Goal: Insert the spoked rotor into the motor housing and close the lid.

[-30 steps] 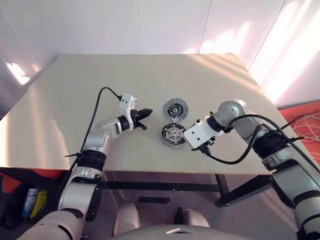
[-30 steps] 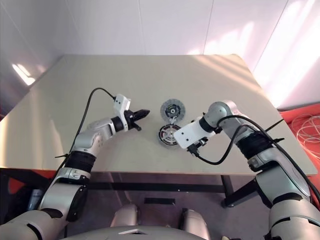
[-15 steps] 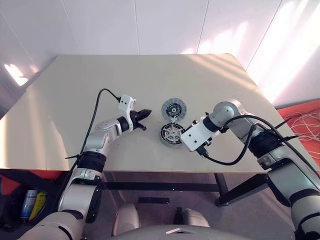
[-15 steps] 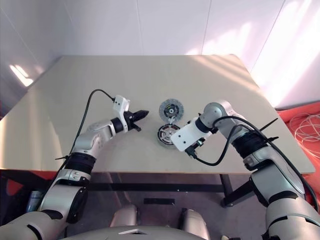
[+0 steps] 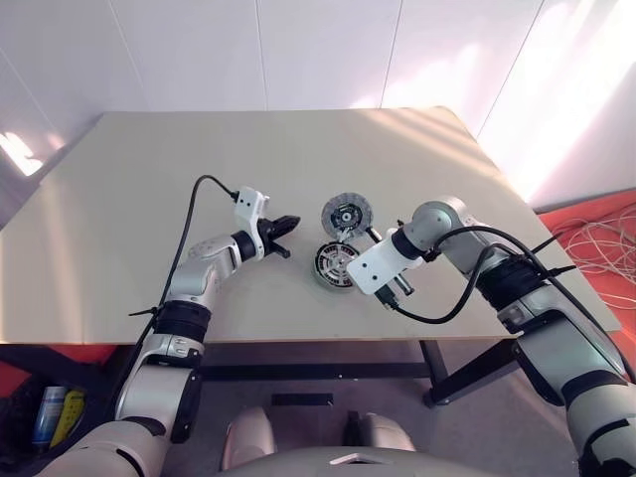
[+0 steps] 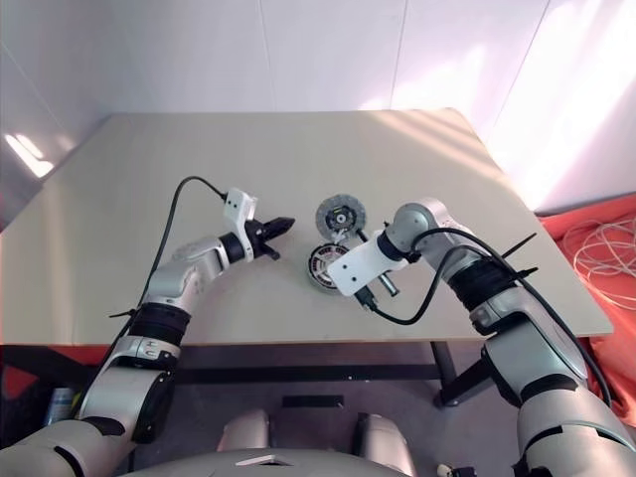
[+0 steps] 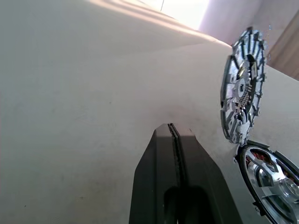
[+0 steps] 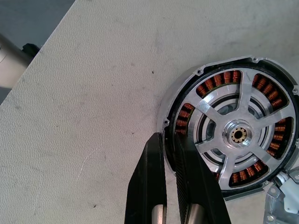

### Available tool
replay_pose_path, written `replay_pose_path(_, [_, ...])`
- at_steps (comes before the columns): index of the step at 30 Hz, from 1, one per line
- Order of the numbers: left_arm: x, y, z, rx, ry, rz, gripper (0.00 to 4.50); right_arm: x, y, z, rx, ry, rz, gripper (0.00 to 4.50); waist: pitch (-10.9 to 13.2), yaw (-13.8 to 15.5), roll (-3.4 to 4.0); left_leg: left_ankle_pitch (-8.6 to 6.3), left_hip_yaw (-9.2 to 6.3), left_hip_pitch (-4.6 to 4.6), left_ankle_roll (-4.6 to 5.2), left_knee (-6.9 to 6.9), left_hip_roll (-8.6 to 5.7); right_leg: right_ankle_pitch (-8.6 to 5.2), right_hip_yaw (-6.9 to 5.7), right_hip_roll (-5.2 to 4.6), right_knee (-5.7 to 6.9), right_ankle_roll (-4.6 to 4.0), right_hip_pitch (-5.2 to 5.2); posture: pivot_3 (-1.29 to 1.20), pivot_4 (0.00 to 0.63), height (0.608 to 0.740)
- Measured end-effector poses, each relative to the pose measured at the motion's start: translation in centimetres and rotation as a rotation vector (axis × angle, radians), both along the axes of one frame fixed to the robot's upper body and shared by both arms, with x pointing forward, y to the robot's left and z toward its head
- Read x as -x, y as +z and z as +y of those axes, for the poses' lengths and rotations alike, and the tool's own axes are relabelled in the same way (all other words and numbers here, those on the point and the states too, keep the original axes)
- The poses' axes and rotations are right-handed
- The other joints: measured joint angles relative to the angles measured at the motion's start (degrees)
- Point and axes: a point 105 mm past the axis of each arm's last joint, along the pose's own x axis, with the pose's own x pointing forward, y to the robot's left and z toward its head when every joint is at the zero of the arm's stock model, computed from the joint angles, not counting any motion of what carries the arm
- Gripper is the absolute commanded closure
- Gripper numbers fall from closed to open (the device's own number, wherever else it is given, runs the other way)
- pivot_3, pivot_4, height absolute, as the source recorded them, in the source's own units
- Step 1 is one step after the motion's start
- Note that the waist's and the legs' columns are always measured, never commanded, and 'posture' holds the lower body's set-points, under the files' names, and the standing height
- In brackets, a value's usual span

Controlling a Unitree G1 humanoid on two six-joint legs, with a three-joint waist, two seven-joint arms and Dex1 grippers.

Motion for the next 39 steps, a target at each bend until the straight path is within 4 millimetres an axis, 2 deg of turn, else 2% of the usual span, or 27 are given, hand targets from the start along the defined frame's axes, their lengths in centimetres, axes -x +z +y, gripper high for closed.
replay_pose_path(9, [0.0,-0.1,-0.1,0.004,0.004,-0.003,4.50,-0.2,0.0,0.0,-0.008,0.000,-0.014,4.48,0.09,0.02,-0.15,0.06,-0.01,0.02,-0.09,0.00,0.00,0.02,0.00,0.00,0.10,-0.02,-0.02,0.00,0.000,0.740])
replay_pose_path(14, [-0.1,-0.1,-0.1,0.006,0.007,-0.001,4.50,-1.4,0.1,0.5,-0.043,-0.080,-0.054,4.48,0.16,0.17,-0.21,0.08,-0.01,-0.05,-0.12,0.00,0.00,0.03,0.00,0.01,0.15,-0.06,-0.12,0.00,0.000,0.740])
replay_pose_path(18, [-0.1,-0.1,0.0,0.006,0.017,-0.002,4.50,-1.8,0.7,1.6,-0.136,-0.232,0.046,4.48,0.22,0.23,-0.26,0.06,-0.02,-0.29,-0.06,-0.01,-0.01,0.04,0.01,0.01,0.11,-0.09,-0.29,0.00,0.000,0.740])
replay_pose_path(22, [-0.1,-0.2,-0.3,0.014,0.021,0.001,4.50,-2.0,2.5,3.3,-0.266,-0.438,0.215,4.48,0.22,0.49,-0.26,0.18,-0.08,-1.02,0.15,0.04,-0.01,0.04,-0.01,0.02,0.18,-0.13,-0.94,0.00,0.000,0.740])
replay_pose_path(27, [0.1,-0.9,0.2,0.016,0.048,0.016,4.50,-1.7,5.4,4.2,-0.329,-0.682,0.436,4.48,0.23,0.73,-0.25,0.12,-0.07,-1.07,0.14,0.01,-0.01,0.02,-0.01,0.00,0.14,-0.16,-0.96,0.00,0.000,0.740])
replay_pose_path(31, [0.2,-1.0,0.8,0.023,0.073,0.015,4.50,-1.4,6.4,4.3,-0.345,-0.785,0.517,4.48,0.23,0.89,-0.26,0.10,-0.07,-1.05,-0.14,0.00,0.00,0.02,-0.01,0.00,0.14,-0.16,-0.96,0.00,0.000,0.740])
replay_pose_path(39, [0.2,-0.9,2.7,0.013,0.132,0.003,4.50,0.1,6.7,4.2,-0.310,-0.840,0.558,4.48,0.24,1.16,-0.25,0.26,-0.08,-0.95,-0.43,-0.02,0.02,0.02,-0.01,0.01,0.20,-0.13,-0.95,0.00,0.000,0.740])
